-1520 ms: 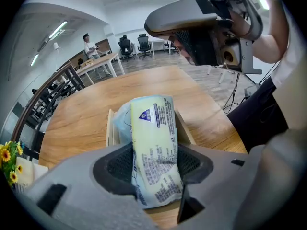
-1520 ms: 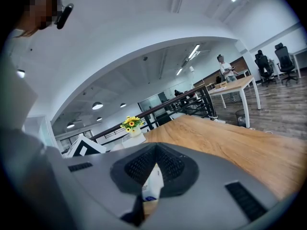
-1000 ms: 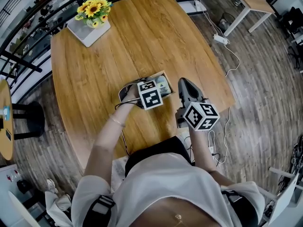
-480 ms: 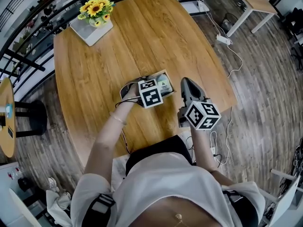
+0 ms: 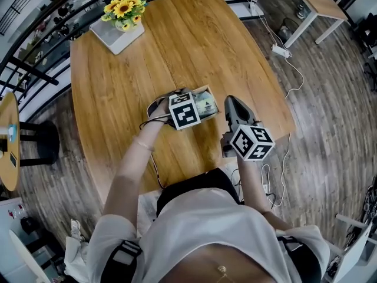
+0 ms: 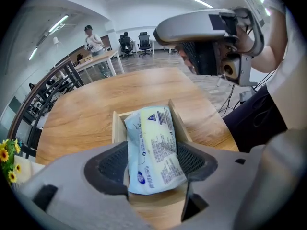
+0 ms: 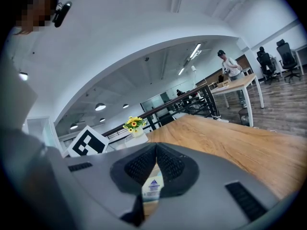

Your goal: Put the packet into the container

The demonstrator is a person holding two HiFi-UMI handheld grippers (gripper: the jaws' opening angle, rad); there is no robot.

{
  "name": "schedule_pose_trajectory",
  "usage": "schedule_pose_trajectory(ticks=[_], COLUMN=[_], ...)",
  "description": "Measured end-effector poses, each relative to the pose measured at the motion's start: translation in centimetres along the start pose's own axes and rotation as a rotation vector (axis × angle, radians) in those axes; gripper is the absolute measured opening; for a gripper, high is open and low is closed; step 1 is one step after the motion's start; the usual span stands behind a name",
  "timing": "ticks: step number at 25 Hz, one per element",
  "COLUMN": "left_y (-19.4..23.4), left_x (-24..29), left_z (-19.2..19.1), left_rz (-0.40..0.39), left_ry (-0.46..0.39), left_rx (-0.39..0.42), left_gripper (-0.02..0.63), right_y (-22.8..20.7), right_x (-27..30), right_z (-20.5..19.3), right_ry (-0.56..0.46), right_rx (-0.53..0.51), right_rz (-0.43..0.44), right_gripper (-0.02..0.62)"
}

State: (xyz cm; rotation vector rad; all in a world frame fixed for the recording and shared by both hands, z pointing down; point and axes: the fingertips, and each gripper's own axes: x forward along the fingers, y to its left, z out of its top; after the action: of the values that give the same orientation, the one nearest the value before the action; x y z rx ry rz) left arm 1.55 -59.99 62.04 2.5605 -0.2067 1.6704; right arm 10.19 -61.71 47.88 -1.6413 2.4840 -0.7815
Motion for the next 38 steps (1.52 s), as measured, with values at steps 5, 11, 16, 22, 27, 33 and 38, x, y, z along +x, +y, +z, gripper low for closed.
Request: schedule_pose_trajectory(ticks=[5, 11, 16, 22, 27, 33, 38], left_y=[0.5, 2.2, 3.2, 3.2, 1.4, -0.8, -1.5], left_x=[-2.5, -7.0, -10.2, -13.5, -16.3, -18.6, -19.6], left_z=[0.3, 1.6, 2.1, 3.1, 4.0, 3.5, 2.0], left_rz=[0.028, 0.172, 0.312, 0.466, 0.536, 0.775, 0.886], left_ry=[-0.049, -0.212, -0.394, -0.663, -0.889, -0.949, -0.998], left_rx=[-0.009, -0.107, -0.266, -0.415, -0.497, -0.452, -0.541], left_gripper=[0.311, 0.310, 0.310, 0.308, 0.308, 0.307, 0.080], right_y=[0.7, 1.1, 1.9, 3.1, 4.4, 5.3, 5.9], right_x=[0.5, 0.4, 0.5, 0.6, 0.5, -0.3, -0.9], right_z=[0.1, 0.3, 0.5, 0.1, -0.2, -0.9, -1.3], right_ry=[-0.001, -0.001, -0.002, -0.007, -0.018, -0.051, -0.061], right_rx=[-0.008, -0.017, -0.028, -0.039, -0.068, -0.080, -0.128], right_rz=[0.018, 0.025, 0.039, 0.064, 0.102, 0.131, 0.138], right_gripper=[0.012, 0.012, 0.012, 0.012, 0.012, 0.012, 0.012])
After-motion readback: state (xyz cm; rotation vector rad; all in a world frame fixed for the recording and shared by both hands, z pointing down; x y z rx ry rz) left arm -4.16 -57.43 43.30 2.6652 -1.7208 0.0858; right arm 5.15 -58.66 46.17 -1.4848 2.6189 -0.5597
